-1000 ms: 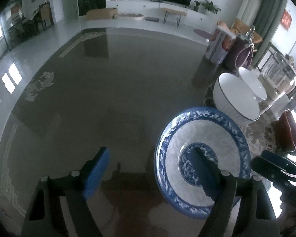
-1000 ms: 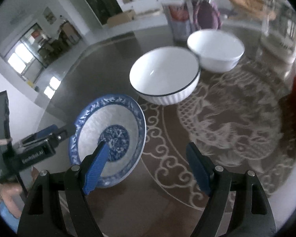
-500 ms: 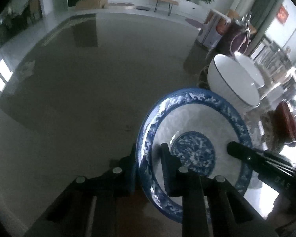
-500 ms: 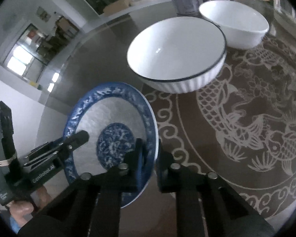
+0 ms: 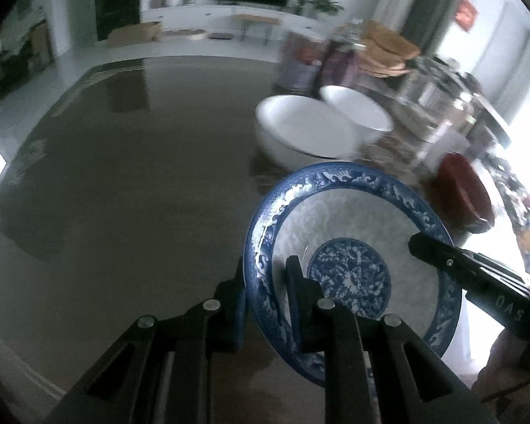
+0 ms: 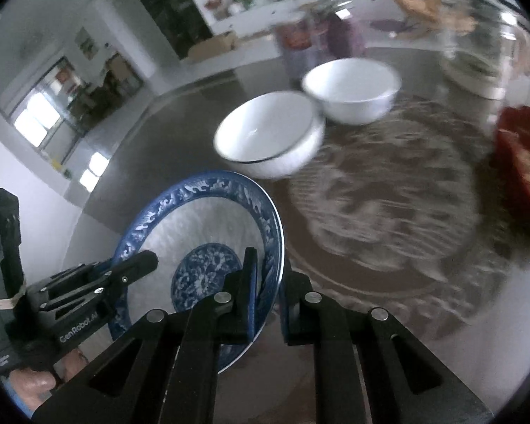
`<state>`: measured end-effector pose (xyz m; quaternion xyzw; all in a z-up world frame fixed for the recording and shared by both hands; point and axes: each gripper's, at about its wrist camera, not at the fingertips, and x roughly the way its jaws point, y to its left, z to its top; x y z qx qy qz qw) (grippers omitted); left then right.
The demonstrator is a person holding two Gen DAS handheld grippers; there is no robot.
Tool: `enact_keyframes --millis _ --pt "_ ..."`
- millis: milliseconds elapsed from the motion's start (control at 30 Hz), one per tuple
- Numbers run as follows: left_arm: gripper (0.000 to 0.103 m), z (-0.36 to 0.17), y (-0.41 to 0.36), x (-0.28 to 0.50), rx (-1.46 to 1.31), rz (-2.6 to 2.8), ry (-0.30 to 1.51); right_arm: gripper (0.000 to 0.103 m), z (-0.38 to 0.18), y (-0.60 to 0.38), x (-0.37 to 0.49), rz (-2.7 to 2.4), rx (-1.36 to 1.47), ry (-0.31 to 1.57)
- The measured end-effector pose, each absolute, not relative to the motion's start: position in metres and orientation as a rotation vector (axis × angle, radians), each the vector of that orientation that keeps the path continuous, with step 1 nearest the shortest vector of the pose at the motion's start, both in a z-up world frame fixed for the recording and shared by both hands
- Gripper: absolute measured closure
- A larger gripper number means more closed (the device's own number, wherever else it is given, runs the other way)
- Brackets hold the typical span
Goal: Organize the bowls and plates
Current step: 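Carry the blue-and-white bowl onto the dragon mat and release it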
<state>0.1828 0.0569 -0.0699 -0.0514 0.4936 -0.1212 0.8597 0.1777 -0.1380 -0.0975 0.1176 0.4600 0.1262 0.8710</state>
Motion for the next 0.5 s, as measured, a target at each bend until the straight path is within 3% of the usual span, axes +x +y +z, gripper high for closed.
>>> enact_keyframes --millis 500 --pt "0.084 -0.112 -0.07 0.2 -0.044 -0.413 1.102 0.091 -0.126 -0.261 0.136 -0.001 0.293 0.952"
